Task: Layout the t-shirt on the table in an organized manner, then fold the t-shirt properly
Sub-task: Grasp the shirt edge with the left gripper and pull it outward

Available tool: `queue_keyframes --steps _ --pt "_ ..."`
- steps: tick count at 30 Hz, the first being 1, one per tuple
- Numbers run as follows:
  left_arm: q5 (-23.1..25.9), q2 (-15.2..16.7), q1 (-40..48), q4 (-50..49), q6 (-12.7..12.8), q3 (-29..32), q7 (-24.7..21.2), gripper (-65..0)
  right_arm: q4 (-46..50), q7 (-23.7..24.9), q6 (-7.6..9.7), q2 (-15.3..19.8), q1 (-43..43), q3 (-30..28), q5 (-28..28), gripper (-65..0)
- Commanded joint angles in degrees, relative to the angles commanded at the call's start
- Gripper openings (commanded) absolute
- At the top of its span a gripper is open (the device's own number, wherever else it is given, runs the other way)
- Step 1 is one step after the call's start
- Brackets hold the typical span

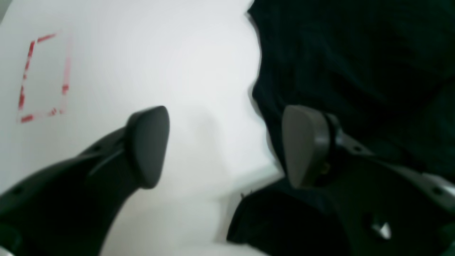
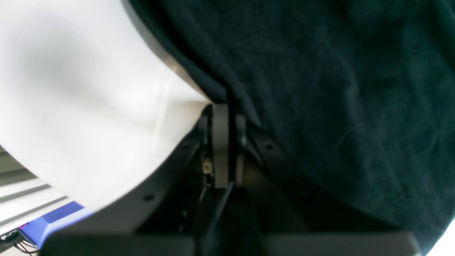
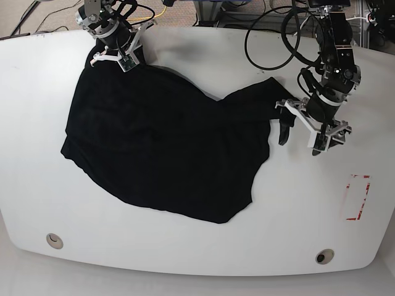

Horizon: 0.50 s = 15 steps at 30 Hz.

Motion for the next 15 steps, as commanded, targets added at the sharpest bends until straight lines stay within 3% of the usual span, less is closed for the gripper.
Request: queue_keyframes --steps 8,15 --pt "0.0 2.29 -8.97 -15.47 0.0 0.0 0.97 -13.1 0.0 0.09 0.09 -0.88 0.09 -0.09 0.09 -65.0" --pt "-0.09 2.46 -13.01 -25.85 0.0 2.73 0.97 -13.1 0.0 0.09 0.09 -1.14 0.18 -0.09 0.09 -65.0"
